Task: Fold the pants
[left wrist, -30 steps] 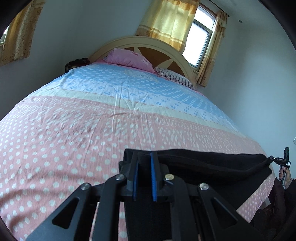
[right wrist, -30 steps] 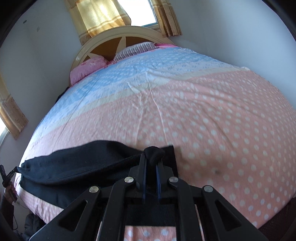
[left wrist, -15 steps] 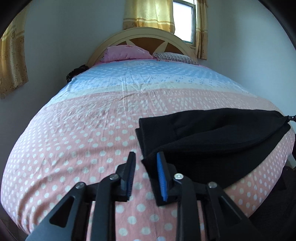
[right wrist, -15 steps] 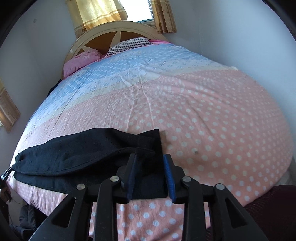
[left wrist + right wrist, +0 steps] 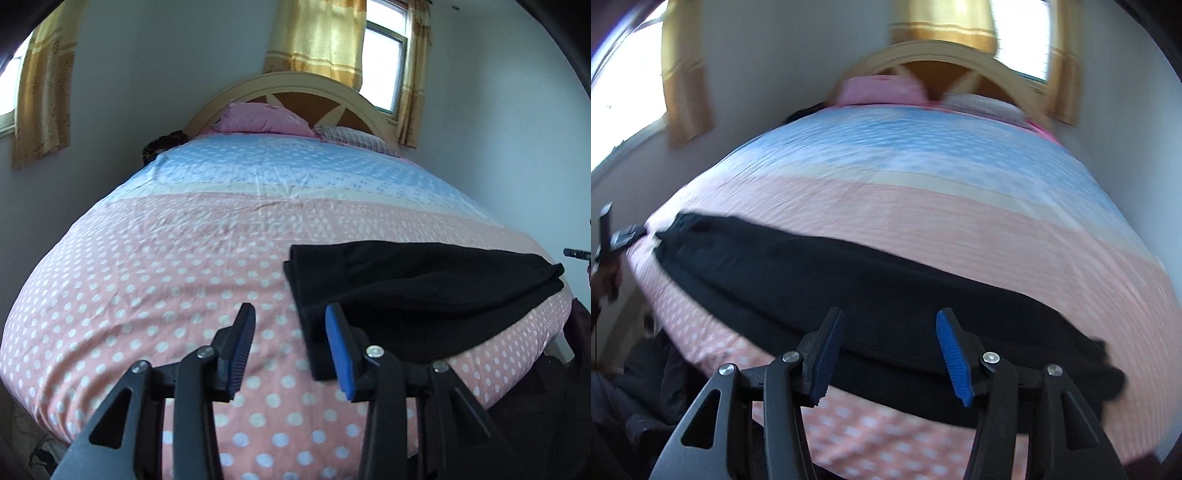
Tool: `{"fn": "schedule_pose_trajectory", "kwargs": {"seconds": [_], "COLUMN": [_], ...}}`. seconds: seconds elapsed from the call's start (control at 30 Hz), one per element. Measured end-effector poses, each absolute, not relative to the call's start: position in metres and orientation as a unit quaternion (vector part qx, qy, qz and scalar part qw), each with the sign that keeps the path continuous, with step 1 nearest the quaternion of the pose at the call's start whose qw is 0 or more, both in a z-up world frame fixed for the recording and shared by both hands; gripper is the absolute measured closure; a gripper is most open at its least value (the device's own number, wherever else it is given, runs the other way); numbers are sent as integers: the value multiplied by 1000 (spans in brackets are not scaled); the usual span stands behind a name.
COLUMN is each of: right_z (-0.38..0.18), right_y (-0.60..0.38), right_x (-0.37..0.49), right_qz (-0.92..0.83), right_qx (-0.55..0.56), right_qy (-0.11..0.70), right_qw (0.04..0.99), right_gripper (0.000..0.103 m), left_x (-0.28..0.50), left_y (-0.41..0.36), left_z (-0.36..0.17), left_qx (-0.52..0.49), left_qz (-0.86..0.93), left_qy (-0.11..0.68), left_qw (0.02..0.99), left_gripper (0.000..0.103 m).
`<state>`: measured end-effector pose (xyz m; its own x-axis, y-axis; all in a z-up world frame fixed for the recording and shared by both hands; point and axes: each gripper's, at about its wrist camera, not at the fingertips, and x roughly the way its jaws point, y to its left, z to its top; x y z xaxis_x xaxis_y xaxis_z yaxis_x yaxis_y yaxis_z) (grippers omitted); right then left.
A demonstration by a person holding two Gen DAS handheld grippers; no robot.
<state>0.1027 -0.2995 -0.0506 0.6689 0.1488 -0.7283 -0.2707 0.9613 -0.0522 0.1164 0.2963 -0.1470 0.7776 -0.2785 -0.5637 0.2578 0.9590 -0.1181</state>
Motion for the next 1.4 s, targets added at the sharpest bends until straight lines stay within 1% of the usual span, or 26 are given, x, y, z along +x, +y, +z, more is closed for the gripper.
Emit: {"fn": "schedule_pose_trajectory", "kwargs": {"seconds": [0.07,0.1,0.17,0.23,0.33,0.43,0.47,0.5,0.53,0.57,0.6,0.63,0.67,0.7,0.77,0.87,1.0,1.1,1.23,1.27,1.3,1.33,1.4], "right_z": [-68,-76,-92,-110,-129,-141,-144,-147,-147,-147,-145,-142,-140,-138,-134,-123,-112,-129,-156,-154,-152,-150,-142], "right_y": [-246,-225,-185,-149,-121,-111,-110,-110,-109,-109,-110,-111,-111,-112,-113,-116,-122,-121,-120,-120,-120,-121,-126], "right_x": [114,116,117,121,125,137,140,144,146,148,149,148,146,145,144,139,125,121,124,123,124,124,125], "right_qz": [166,184,212,236,244,236,234,234,239,246,245,240,241,245,242,248,261,261,256,257,259,261,276], "right_qx": [-115,-132,-175,-220,-262,-270,-270,-268,-260,-249,-242,-243,-242,-240,-240,-229,-216,-228,-236,-238,-237,-234,-230], "right_qy": [411,415,416,418,415,419,422,427,430,435,438,436,434,433,428,420,412,428,453,447,447,451,455], "right_qw": [889,881,867,849,836,834,833,832,831,830,830,833,833,834,837,843,846,835,821,823,823,821,815], "right_gripper": [49,49,49,49,49,49,51,60,68,81,88,90,93,95,99,99,99,99,99,98,98,95,92], "left_x": [122,125,128,129,127,129,131,132,134,135,136,138,140,141,141,136,128,121,120,119,119,119,117], "left_y": [274,265,247,235,225,220,220,221,222,222,221,221,221,222,224,220,225,232,229,228,228,229,232], "left_z": [-147,-148,-152,-157,-163,-167,-167,-166,-166,-166,-166,-166,-166,-165,-165,-165,-154,-151,-174,-176,-175,-174,-172], "left_qx": [23,41,85,120,160,189,190,190,190,192,193,194,195,194,189,208,207,193,212,210,204,197,193], "left_qz": [-146,-150,-152,-159,-166,-164,-163,-163,-165,-166,-168,-169,-168,-169,-180,-175,-171,-186,-182,-179,-176,-173,-169], "left_qy": [299,300,305,307,314,318,320,321,324,324,326,331,334,335,340,337,314,312,337,332,330,330,332], "left_qw": [943,941,937,931,921,915,914,913,912,911,910,908,907,906,903,902,911,911,899,902,905,907,908], "left_gripper": [51,46,40,40,40,40,40,40,40,44,55,62,75,81,86,92,92,92,92,91,87,86,76]}}
